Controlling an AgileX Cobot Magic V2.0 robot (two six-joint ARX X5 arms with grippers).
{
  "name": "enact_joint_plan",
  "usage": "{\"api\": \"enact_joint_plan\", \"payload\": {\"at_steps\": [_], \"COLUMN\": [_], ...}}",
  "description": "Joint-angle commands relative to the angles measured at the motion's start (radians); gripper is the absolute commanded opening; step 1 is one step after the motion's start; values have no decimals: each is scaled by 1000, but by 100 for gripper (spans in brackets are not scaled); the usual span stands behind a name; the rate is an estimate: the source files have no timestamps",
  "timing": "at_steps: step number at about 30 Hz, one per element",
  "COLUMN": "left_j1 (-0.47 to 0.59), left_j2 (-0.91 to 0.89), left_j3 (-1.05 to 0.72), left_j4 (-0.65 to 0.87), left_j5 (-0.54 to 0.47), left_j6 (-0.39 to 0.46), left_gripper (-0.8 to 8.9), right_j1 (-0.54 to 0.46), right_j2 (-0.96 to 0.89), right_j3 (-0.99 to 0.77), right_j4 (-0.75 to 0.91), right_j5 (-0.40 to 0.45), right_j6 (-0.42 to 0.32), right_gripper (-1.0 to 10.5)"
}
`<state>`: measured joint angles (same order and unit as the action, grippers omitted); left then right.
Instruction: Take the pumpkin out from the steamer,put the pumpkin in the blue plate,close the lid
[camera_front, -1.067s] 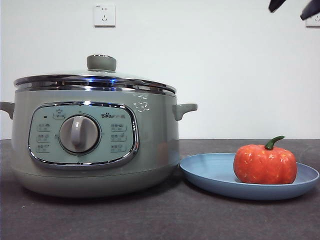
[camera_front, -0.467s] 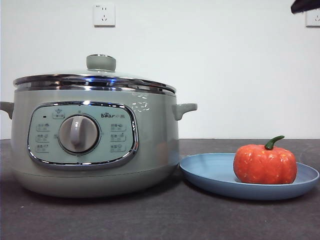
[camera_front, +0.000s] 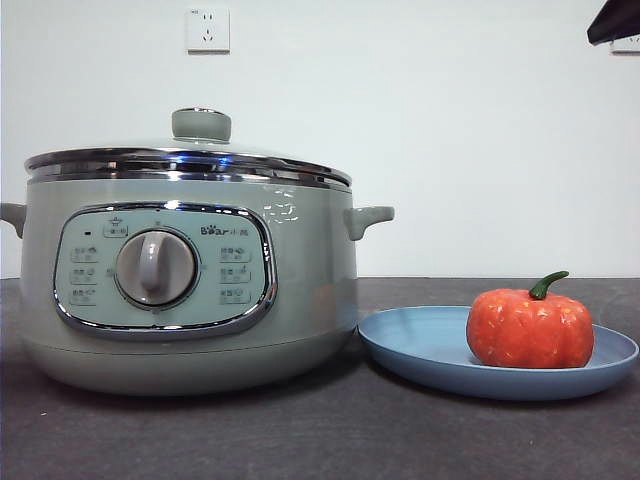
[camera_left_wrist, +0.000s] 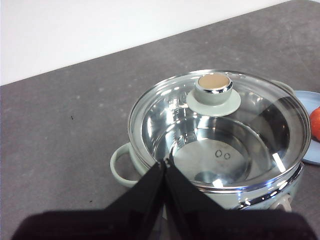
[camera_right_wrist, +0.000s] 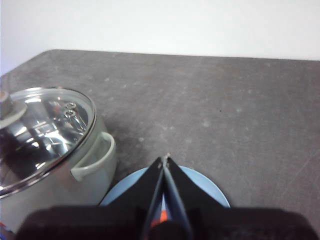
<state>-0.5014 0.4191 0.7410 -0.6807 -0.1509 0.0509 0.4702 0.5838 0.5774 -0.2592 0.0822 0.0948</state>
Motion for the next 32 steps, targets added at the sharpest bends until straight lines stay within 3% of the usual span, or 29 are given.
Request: {"api": "enact_joint_plan", "payload": {"at_steps": [1,7,11,17,22,27,32], "left_j1": [-3,-2,73,291,421,482,507], "left_j2": [-1,-20,-97,-238,-318,-352,-385], "left_j3": [-2,-2,-5,-142,-365,-565,-671], "left_j4": [3,-27,-64,128,307,445,478], "left_j5": [-4,-3,5,78,108,186,266], "left_j6": [-10,8,28,32,32,31,27], "left_gripper": [-3,-3,-3,-3,-3,-3,-3], "right_j1": [2,2,2,2,2,2,2], "right_j2": [-2,-2,-2,-2,-2,-2,-2], "right_j3": [-6,-6,-6,-6,-6,-6,-6], "right_j4": [-10,-42,-42,-42,-42,-42,-42], "right_j5": [3,3,2,3,3,3,3], "right_j6": [13,13,13,12,13,13,13], "right_gripper": [2,1,2,1,2,1,2]}}
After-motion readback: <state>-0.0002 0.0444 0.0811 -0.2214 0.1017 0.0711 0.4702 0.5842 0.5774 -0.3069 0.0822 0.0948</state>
